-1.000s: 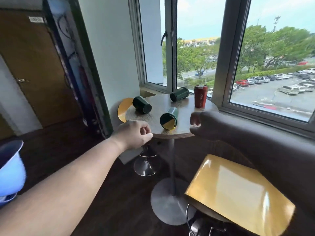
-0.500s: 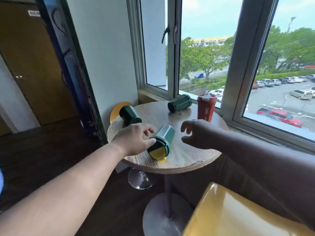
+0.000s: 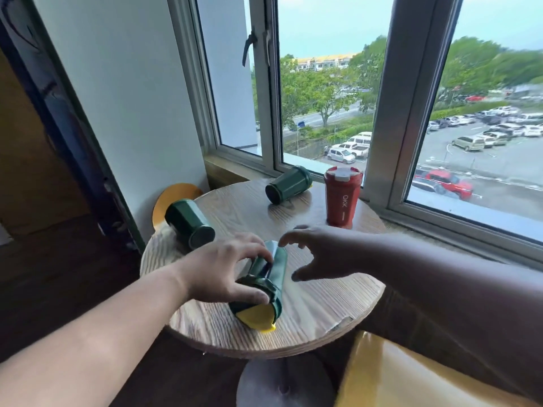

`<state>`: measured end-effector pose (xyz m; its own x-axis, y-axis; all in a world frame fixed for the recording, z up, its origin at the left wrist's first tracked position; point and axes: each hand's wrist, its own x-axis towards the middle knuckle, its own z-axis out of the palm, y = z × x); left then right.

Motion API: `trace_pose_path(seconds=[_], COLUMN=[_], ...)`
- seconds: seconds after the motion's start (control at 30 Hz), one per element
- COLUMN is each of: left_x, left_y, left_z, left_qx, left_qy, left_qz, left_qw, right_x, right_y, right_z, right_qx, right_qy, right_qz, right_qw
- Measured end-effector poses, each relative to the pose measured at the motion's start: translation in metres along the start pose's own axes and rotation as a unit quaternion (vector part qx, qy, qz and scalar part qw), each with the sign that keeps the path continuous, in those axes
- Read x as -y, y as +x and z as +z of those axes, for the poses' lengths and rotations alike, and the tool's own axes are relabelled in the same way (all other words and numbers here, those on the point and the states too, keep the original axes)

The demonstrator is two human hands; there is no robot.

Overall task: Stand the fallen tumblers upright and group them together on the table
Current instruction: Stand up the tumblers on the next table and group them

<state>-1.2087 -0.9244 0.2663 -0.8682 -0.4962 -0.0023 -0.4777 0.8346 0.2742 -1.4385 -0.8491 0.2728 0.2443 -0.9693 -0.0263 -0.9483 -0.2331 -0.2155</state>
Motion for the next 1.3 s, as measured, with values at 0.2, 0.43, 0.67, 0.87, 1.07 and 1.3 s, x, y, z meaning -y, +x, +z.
trace_pose_path(seconds=[0.2, 0.43, 0.67, 0.87, 1.07, 1.3], left_x=[0.029, 0.049, 0.062, 0.073, 0.079, 0.082], left_y=[0.012, 0.022, 0.041, 0.074, 0.107, 0.128], left_z=[-0.001, 0.002, -0.008, -0.022, -0.027, -0.03], left_qx=[0.018, -0.042, -0.056, -0.014, -0.068, -0.092], left_qy=[0.002, -0.02, -0.074, -0.247, -0.314, -0.317], left_qz=[0.103, 0.196, 0.2, 0.084, 0.012, -0.054], left_qw=[0.995, 0.98, 0.975, 0.965, 0.947, 0.942], right_x=[0.0, 0.012, 0.022, 0.02, 0.016, 0.011], right_y=[0.015, 0.02, 0.013, 0.022, 0.045, 0.07], right_z=[0.003, 0.0, -0.005, -0.015, -0.02, -0.023], right_qx=[0.042, 0.049, 0.037, -0.057, -0.118, -0.159], right_qy=[0.042, 0.094, 0.225, 0.371, 0.358, 0.41], right_qz=[0.019, 0.074, 0.161, 0.171, 0.22, 0.27], right_qw=[0.998, 0.992, 0.96, 0.911, 0.9, 0.856])
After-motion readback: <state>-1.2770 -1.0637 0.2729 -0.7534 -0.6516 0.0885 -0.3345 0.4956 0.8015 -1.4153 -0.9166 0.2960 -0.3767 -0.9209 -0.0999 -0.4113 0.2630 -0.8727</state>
